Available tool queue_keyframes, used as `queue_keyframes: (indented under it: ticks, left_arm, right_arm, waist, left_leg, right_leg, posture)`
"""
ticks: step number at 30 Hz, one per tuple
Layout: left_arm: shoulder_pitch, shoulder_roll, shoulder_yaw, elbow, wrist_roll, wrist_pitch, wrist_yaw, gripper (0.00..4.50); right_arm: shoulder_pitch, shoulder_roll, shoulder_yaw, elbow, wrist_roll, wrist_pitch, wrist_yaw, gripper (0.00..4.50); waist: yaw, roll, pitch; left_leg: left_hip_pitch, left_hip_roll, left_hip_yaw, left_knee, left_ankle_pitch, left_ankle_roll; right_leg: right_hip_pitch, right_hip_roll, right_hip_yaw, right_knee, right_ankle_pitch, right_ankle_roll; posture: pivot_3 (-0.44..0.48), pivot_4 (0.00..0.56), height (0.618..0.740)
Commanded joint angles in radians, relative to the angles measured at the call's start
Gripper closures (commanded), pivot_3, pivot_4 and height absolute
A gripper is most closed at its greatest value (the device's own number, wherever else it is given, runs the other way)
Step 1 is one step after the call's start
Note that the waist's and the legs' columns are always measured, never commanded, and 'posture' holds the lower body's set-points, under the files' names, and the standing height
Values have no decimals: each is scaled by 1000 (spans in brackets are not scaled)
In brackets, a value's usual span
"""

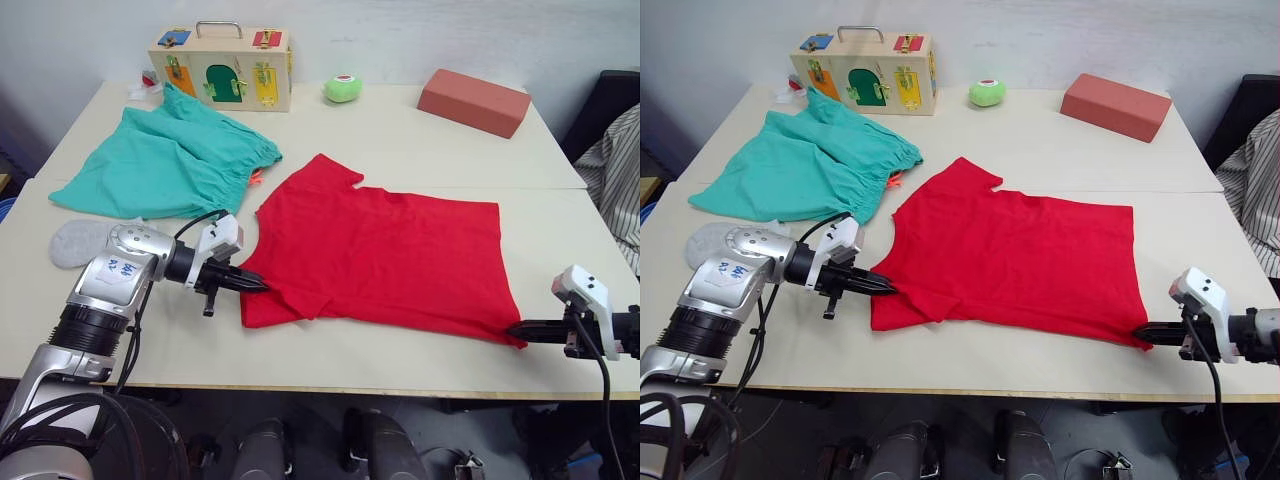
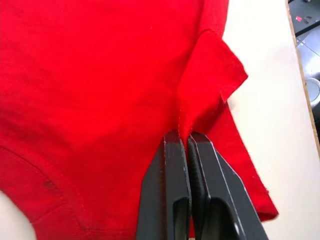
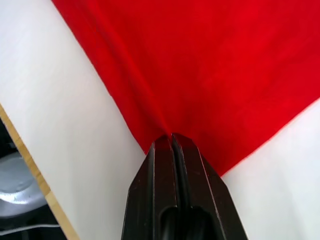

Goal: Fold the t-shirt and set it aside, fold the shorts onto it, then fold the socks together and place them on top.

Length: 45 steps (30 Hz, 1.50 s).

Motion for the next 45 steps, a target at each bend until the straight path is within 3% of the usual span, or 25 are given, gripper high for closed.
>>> queue_keyframes:
  ticks: [1,5,6,9,19,21,23,25,31,36,40,45]
  left_arm:
    - [-16,-7,11,38,27,-29,23,4476]
    - [-2,-21,22,81,46,-64,44,4476]
    - [3,-22,32,82,40,-60,46,4272]
    - [25,-31,65,95,38,-95,83,3527]
    - [154,-49,278,-15,-65,-204,178,416]
    - [207,-40,297,-113,-105,-193,155,361]
    - [272,-28,285,-220,-124,-198,121,523]
    - [323,-24,256,-291,-111,-232,105,1001]
    - [352,-130,176,-354,-69,-250,215,2937]
    - [383,-225,150,-282,26,-264,387,4500]
    - [475,-229,152,-282,55,-287,436,4500]
    - [535,-227,196,-259,76,-329,515,4500]
  right_arm:
    - [-13,21,-22,-28,8,-18,-32,4500]
    - [-15,63,-47,-38,21,-25,-89,4500]
    - [-12,70,-64,-57,41,6,-101,4500]
    - [14,96,-128,-109,65,-22,-136,3929]
    - [200,143,-372,-297,96,-152,-189,564]
    - [222,175,-393,-379,137,-150,-201,25]
    - [252,216,-385,-474,187,-142,-203,103]
    - [282,250,-349,-540,209,-142,-204,591]
    - [238,372,-166,-555,79,-286,-305,2750]
    - [233,501,-4,-472,-85,-416,-436,4472]
    - [245,568,1,-322,-214,-591,-566,4472]
    - [290,547,-78,-201,-220,-732,-599,4472]
  waist:
    - [-1,0,0]
    - [-5,0,0]
    - [-5,0,0]
    - [-7,0,0]
    - [-4,0,0]
    - [-8,0,0]
    - [-12,0,0]
    - [-14,0,0]
    - [-15,-2,-1]
    - [-16,-2,-1]
    - [-22,-3,-2]
    - [-18,-3,-4]
  left_leg:
    - [0,0,0,0,0,0]
    - [1,0,0,0,0,0]
    - [0,0,0,0,0,0]
    - [0,0,0,0,0,0]
    - [0,0,0,0,0,0]
    - [1,0,0,0,0,0]
    - [1,1,0,-1,0,0]
    - [2,1,-1,-2,-1,-1]
    - [3,0,0,-2,-1,1]
    - [2,0,0,-2,-2,0]
    - [2,0,1,-2,-2,1]
    - [4,0,1,-2,-4,3]
  right_leg:
    - [0,0,0,0,0,0]
    - [0,0,0,1,0,0]
    - [0,0,0,1,0,0]
    - [0,0,0,1,0,0]
    - [1,-1,0,0,0,1]
    - [1,-1,0,0,0,1]
    - [1,-1,0,0,0,1]
    - [2,-1,1,0,0,1]
    - [3,-1,2,-1,1,2]
    - [1,-1,2,0,1,2]
    - [1,-1,3,-1,1,2]
    - [2,-2,3,-1,1,2]
  posture:
    - [0,150,740]
    - [0,150,740]
    - [0,150,740]
    - [0,150,740]
    - [0,150,740]
    - [0,150,740]
    - [0,150,740]
    - [0,150,740]
    - [0,150,740]
    - [0,150,740]
    - [0,150,740]
    - [0,150,740]
